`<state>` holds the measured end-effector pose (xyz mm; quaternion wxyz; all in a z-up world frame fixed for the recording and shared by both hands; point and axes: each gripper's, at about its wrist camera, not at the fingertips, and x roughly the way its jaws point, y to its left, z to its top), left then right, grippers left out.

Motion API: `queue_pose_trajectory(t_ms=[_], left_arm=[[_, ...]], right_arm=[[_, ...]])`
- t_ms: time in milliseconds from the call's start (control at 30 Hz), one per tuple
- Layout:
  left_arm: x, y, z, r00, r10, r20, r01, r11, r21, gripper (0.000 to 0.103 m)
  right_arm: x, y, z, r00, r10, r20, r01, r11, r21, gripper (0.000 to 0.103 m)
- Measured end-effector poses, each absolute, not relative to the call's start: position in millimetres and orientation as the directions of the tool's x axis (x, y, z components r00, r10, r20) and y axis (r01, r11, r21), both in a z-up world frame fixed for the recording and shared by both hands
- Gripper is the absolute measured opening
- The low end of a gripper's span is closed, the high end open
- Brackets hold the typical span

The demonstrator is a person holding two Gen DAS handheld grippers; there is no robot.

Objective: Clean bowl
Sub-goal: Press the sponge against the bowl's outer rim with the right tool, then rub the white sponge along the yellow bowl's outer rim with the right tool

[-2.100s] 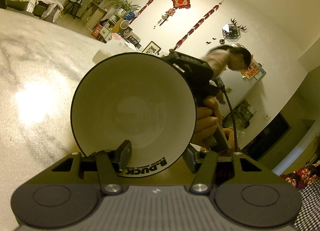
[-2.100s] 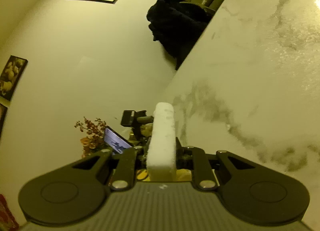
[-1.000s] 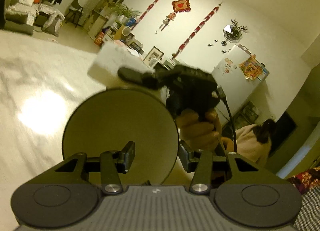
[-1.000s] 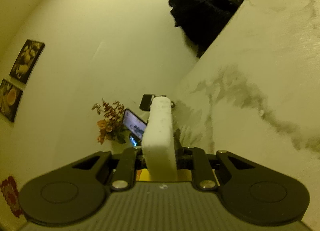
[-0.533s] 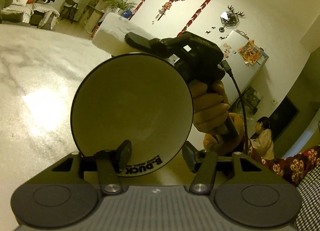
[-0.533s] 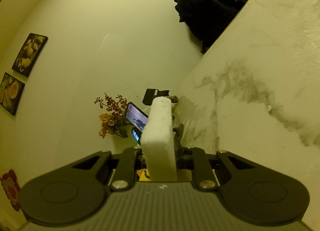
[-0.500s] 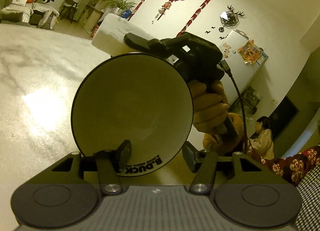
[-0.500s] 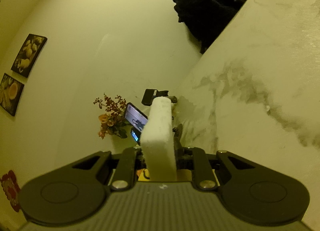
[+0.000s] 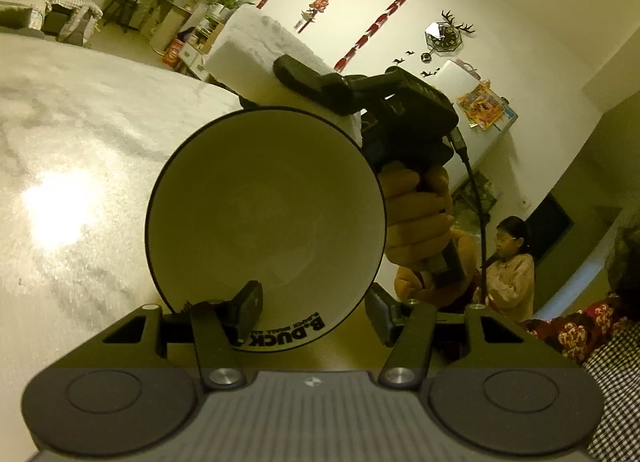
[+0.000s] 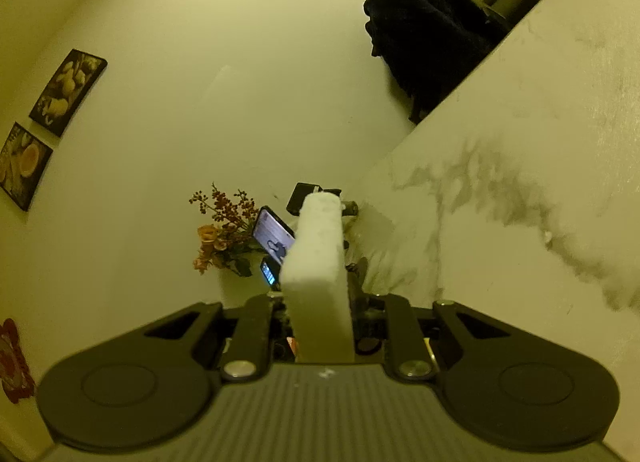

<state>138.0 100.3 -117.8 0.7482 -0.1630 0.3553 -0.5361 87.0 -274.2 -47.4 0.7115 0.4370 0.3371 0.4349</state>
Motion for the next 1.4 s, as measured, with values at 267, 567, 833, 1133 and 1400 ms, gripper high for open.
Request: queue_pose_trajectory(t_ms=[267,567,833,1133,1400], left_arm=[[139,100,-119,0.169,-0.921,-0.351,0.682,0.367,-0.633,0.059],[141,103,-120,0.169,-0.921,-0.351,0.681,0.367,-0.633,0.059],[138,105,-121,0.170,-0.922,-0.348,0.680,0.365,-0.636,0.059],[138,107,-119,0.168,-0.924,-0.343,0.676,0.362,-0.642,0.059],[139,110,-121,0.168,-0.924,-0.344,0.677,0.362,-0.641,0.059]], right_arm=[[97,-278,-63,0.427,0.884,-0.192,-0.250,0.320,0.914,0.019],[79,-262,-39,0.432,0.893,-0.123,-0.405,0.314,0.859,0.019],[86,-268,-51,0.466,0.867,-0.179,-0.349,0.366,0.863,0.019],[79,-263,-44,0.460,0.876,-0.146,-0.393,0.349,0.851,0.019],[75,-260,-40,0.465,0.873,-0.146,-0.415,0.361,0.835,0.019]])
